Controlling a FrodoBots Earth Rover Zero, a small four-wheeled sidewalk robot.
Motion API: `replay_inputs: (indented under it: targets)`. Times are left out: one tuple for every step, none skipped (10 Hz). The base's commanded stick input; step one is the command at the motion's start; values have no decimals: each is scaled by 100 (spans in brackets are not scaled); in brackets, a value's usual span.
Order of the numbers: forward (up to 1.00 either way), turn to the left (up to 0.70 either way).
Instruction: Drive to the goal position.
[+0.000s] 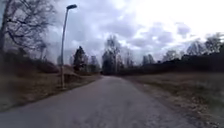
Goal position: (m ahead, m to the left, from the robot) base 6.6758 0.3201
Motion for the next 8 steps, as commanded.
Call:
replay_inputs:
  targets:
    - [50, 0]
    - [50, 0]
    - [50, 0]
    - [50, 0]
    - [50, 0]
    - [50, 0]
    - [50, 0]
    - [50, 0]
